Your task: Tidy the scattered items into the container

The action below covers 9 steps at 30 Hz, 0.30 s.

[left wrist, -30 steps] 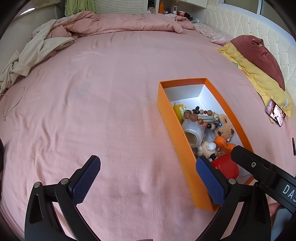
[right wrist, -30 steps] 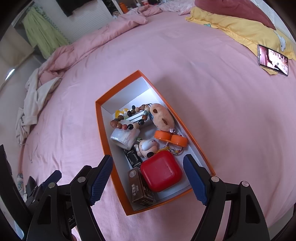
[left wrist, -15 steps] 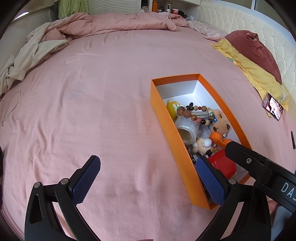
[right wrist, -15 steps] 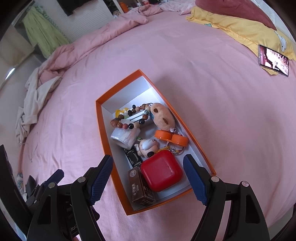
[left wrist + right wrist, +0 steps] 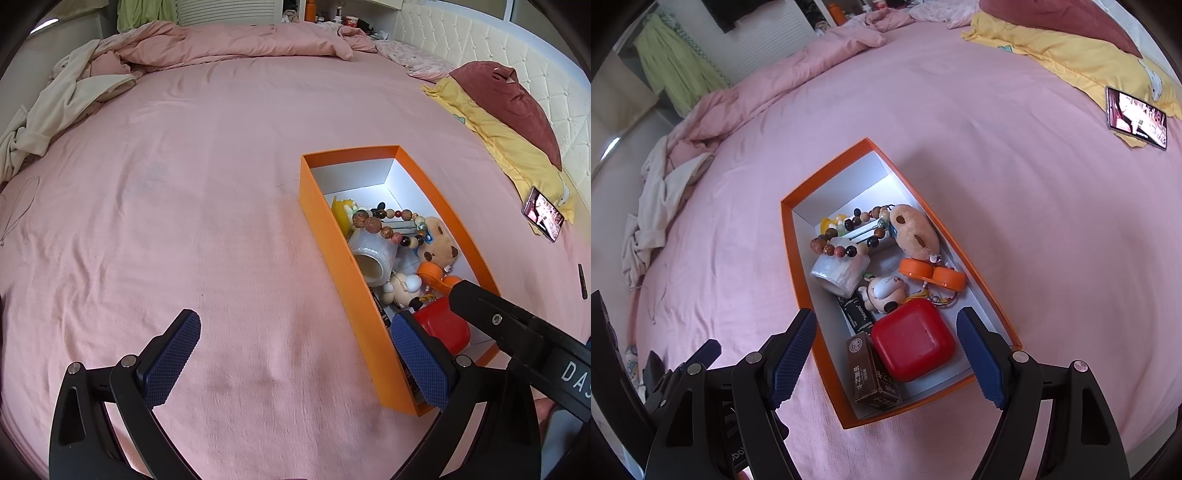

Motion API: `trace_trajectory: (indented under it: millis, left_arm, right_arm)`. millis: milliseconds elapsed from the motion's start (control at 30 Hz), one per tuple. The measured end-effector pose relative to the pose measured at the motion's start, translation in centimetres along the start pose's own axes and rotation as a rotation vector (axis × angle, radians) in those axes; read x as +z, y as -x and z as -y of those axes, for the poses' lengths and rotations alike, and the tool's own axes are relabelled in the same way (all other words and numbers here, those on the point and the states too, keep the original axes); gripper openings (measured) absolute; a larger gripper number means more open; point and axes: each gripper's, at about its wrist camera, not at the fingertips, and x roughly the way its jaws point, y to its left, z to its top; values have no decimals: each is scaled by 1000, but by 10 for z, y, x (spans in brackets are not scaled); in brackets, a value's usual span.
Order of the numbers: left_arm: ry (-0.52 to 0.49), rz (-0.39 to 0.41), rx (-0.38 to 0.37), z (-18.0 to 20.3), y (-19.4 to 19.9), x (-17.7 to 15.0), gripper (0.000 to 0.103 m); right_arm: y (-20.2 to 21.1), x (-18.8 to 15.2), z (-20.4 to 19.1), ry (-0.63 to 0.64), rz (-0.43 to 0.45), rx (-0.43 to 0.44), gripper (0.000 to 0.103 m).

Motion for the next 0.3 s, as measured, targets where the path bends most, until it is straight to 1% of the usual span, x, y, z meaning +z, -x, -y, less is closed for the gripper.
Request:
trace_trajectory:
  millis: [167, 300]
  left_arm:
    - [0, 4, -5, 0, 1, -1, 103]
    - [-26, 21, 15, 4, 4, -7, 103]
  right_arm:
    - [0, 0, 0, -3, -2, 0, 78]
    - [0, 0, 1, -2, -3, 1, 78]
